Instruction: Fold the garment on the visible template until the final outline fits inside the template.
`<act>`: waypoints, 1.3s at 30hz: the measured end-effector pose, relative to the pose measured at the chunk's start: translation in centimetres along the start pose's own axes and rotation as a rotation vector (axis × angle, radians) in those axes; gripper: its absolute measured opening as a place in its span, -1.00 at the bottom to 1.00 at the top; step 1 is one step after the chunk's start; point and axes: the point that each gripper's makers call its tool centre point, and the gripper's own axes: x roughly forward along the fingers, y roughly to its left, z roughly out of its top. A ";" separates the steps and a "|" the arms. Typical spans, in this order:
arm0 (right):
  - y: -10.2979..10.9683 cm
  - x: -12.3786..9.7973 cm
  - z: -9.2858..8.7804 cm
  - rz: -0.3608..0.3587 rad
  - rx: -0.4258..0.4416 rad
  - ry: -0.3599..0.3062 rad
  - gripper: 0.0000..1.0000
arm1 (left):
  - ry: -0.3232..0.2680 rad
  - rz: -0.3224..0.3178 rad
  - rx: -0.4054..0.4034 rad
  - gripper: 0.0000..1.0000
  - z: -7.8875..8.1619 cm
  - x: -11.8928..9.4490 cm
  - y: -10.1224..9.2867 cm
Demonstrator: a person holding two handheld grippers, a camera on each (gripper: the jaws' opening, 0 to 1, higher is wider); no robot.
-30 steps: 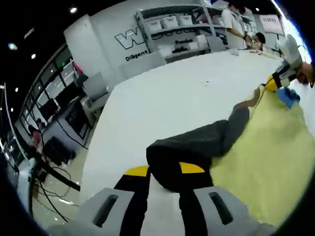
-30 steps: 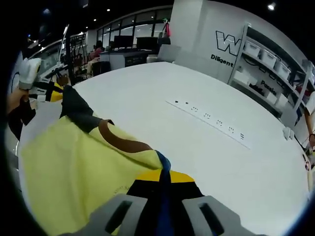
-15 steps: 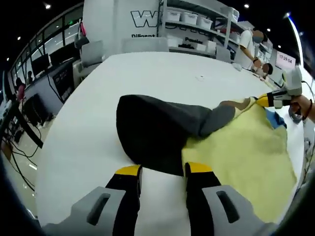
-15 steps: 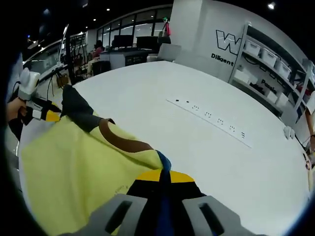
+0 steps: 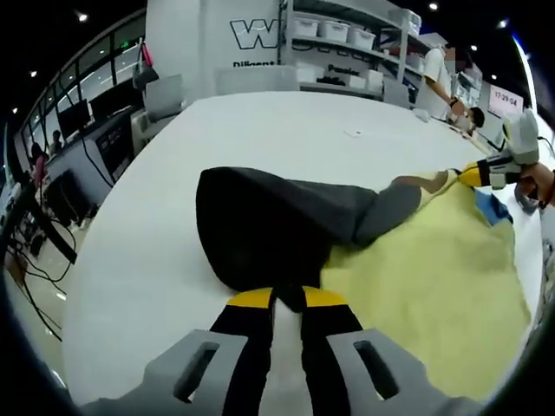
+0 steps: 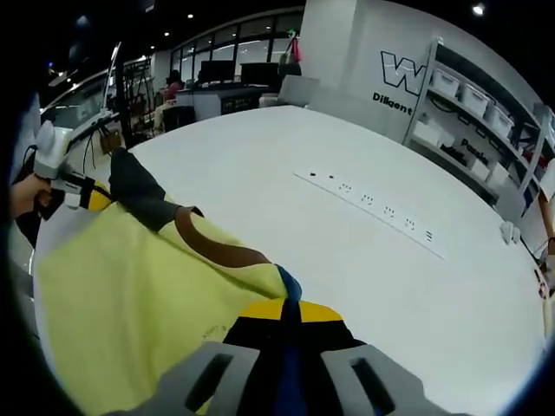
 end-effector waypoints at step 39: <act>-0.5 0.0 0.1 -0.014 0.018 -0.004 -1.00 | 0.132 0.435 0.329 -0.93 2.4 -2.7 14.0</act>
